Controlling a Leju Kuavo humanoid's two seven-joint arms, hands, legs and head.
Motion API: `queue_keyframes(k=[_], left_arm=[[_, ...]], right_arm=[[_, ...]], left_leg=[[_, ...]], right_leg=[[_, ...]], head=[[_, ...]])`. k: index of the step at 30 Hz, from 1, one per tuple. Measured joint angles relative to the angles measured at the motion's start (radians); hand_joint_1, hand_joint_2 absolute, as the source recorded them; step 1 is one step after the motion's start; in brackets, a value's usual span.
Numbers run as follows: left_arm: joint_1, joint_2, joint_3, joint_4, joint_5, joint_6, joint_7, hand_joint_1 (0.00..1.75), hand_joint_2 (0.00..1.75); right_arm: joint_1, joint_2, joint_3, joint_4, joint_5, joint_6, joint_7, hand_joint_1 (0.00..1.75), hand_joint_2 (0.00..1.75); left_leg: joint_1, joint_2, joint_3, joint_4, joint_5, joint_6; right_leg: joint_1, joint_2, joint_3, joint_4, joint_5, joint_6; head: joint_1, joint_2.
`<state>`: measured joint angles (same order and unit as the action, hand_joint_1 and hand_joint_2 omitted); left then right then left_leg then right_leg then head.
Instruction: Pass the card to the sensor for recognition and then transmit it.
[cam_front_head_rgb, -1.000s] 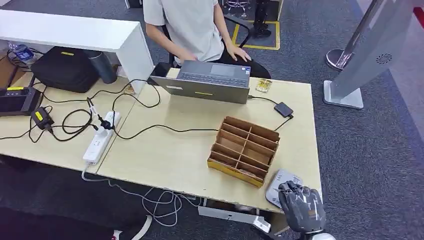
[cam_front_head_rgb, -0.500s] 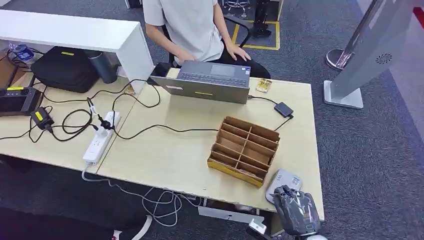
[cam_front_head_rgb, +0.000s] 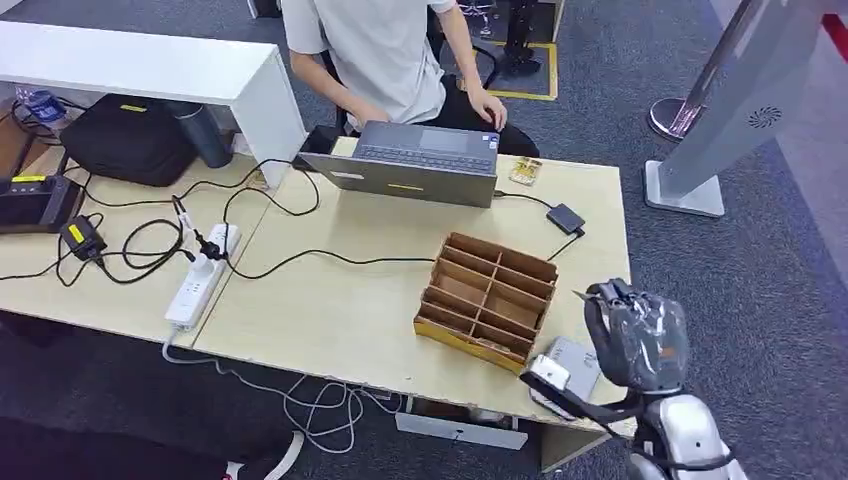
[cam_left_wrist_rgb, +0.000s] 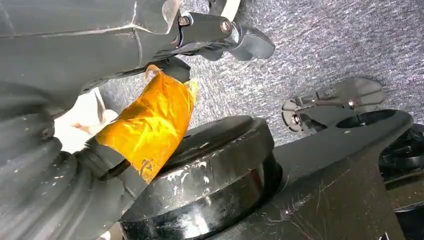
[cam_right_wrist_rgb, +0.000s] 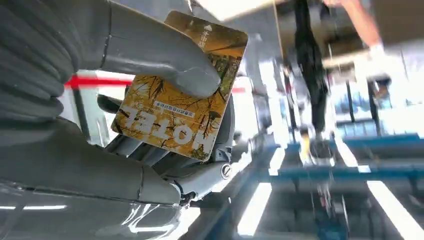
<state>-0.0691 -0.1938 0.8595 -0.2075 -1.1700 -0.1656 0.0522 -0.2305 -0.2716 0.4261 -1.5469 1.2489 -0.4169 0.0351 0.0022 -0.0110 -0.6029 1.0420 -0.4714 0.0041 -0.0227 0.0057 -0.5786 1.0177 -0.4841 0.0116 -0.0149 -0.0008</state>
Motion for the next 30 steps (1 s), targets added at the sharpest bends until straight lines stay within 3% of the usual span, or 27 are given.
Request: queue_keyframes(k=[8, 10, 14, 21, 28, 29, 30], left_arm=[[-0.002, -0.006, -0.045, 0.000, -0.082, 0.112, -0.089, 0.00, 1.75], [-0.018, -0.008, -0.062, 0.000, -0.105, 0.116, -0.060, 0.00, 1.75], [-0.066, -0.017, -0.084, 0.000, -0.103, 0.059, 0.013, 0.00, 1.75], [-0.071, -0.036, -0.087, 0.002, -0.039, -0.061, 0.052, 0.00, 1.75], [-0.070, -0.041, -0.085, 0.002, -0.025, -0.087, 0.069, 0.00, 1.75], [-0.070, -0.041, -0.085, 0.002, -0.023, -0.089, 0.071, 0.00, 1.75], [-0.070, -0.041, -0.085, 0.002, -0.022, -0.093, 0.074, 0.00, 1.75]], right_arm=[[-0.289, 0.063, 0.056, 0.086, 0.012, 0.085, 0.036, 1.75, 1.75], [-0.352, 0.100, 0.080, 0.139, 0.012, 0.104, 0.054, 1.75, 1.75], [-0.510, 0.203, 0.130, 0.301, 0.007, 0.126, 0.072, 1.75, 1.75], [-0.687, 0.359, 0.181, 0.572, -0.026, 0.129, 0.091, 1.75, 1.75], [-0.744, 0.436, 0.203, 0.709, -0.045, 0.125, 0.086, 1.75, 1.75], [-0.744, 0.441, 0.206, 0.721, -0.045, 0.125, 0.085, 0.00, 1.75], [-0.743, 0.443, 0.209, 0.730, -0.045, 0.125, 0.085, 0.00, 1.75]], left_leg=[[0.000, 0.000, 0.000, 0.000, 0.001, 0.000], [0.001, 0.000, 0.000, 0.000, 0.002, -0.001], [0.001, 0.002, -0.002, 0.000, 0.003, -0.003], [0.002, 0.002, -0.002, 0.000, 0.004, -0.003], [0.002, 0.002, -0.002, 0.000, 0.003, -0.003], [0.002, 0.002, -0.003, 0.000, 0.003, -0.003], [0.002, 0.001, -0.003, 0.000, 0.004, -0.003]], right_leg=[[0.000, 0.000, -0.001, 0.001, 0.001, -0.001], [0.000, 0.000, -0.001, 0.001, 0.001, -0.001], [0.001, 0.001, -0.004, 0.003, 0.003, -0.004], [0.002, 0.001, -0.005, 0.003, 0.003, -0.004], [0.002, 0.001, -0.005, 0.003, 0.003, -0.004], [0.002, 0.001, -0.005, 0.003, 0.003, -0.004], [0.002, 0.000, -0.005, 0.003, 0.003, -0.004]], head=[[0.000, 0.000], [0.000, 0.000], [-0.001, 0.000], [0.001, 0.000], [0.000, 0.000], [0.000, 0.000], [0.001, 0.000]])
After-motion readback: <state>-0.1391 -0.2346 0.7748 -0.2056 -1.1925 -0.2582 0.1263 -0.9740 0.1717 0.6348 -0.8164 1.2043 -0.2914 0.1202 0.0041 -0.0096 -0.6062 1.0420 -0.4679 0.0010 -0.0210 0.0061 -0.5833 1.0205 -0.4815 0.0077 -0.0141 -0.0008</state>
